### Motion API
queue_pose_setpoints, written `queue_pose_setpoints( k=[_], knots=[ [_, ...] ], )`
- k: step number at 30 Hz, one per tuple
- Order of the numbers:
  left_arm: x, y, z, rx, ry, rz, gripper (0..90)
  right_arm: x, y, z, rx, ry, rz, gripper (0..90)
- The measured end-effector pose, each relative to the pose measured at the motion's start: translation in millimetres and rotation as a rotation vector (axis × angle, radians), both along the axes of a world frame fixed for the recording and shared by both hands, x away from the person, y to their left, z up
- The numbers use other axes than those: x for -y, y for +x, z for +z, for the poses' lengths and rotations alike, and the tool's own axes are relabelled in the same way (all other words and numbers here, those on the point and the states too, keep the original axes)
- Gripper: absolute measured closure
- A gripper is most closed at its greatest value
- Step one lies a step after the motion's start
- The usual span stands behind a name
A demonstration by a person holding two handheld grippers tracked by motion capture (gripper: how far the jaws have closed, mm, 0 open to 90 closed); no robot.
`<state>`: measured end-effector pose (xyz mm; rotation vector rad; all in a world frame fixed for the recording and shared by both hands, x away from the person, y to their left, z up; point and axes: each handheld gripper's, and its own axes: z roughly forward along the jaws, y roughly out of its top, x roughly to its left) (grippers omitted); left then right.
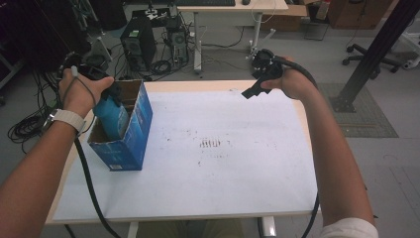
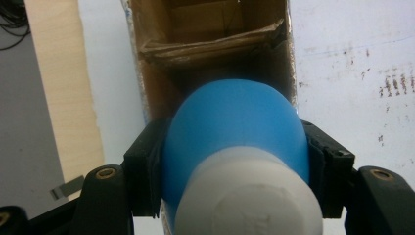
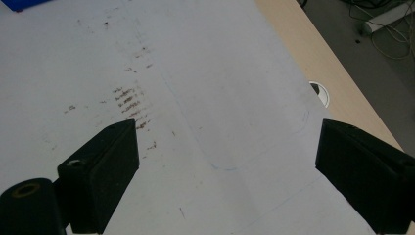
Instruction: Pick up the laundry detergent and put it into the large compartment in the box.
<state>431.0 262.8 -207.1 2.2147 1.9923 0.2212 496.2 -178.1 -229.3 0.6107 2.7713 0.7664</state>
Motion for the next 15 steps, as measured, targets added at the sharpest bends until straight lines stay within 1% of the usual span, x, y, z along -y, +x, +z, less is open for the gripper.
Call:
queue_pose_setpoints(
  k=[8,9,15],
  knots=[
    [2.1,1.3,-13.4,-0.006,0.001,-0.008,37.3,0.6,0.5,-1.7,-0.002,-0.002,0.000,9.0],
    [2.2,1.5,-14.9,-0.010,0.003,-0.008,37.3,0.6,0.5,-2.0,-0.003,-0.001,0.001,9.0],
    [3.1,1.5,-25.5,-0.005,0.015,-0.012,37.3,1.5,0.7,-2.9,-0.005,-0.001,-0.002,9.0]
  ],
)
